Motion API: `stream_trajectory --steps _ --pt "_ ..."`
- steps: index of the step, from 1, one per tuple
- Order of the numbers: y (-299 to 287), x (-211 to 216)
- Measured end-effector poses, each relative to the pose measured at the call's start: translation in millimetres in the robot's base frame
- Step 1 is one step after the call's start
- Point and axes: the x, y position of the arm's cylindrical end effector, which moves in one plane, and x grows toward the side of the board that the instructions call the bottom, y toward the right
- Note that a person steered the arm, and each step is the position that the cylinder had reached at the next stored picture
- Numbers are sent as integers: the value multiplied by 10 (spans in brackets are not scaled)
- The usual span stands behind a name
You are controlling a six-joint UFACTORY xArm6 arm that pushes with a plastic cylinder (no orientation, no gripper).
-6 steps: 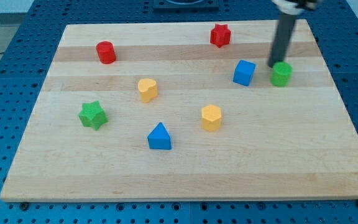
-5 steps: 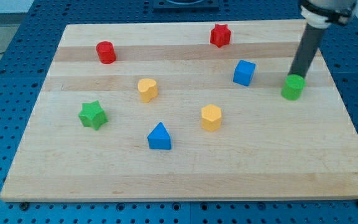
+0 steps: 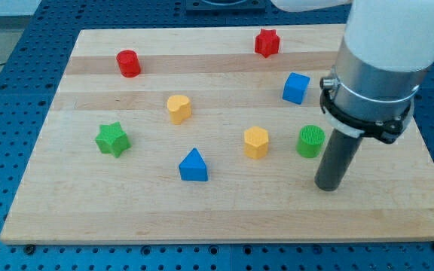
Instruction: Move yellow hexagon in between blue cube and green circle
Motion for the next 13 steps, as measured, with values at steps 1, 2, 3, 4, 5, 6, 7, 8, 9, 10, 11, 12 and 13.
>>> stream_trajectory --steps 1,2,3,4,5,6,7,8,9,10,11,12,13 --pt "-450 -144" --pt "-853 -519" --pt "-1018 -716" --pt "-1268 -592" --pt "-1743 -708" --pt "-1418 -768" --pt "-1156 -760" --pt "-1773 -925" --pt "-1866 -1098" --pt "-1373 -700" --pt "-1477 -638" --pt "-1741 -944" --pt "-1502 -1008"
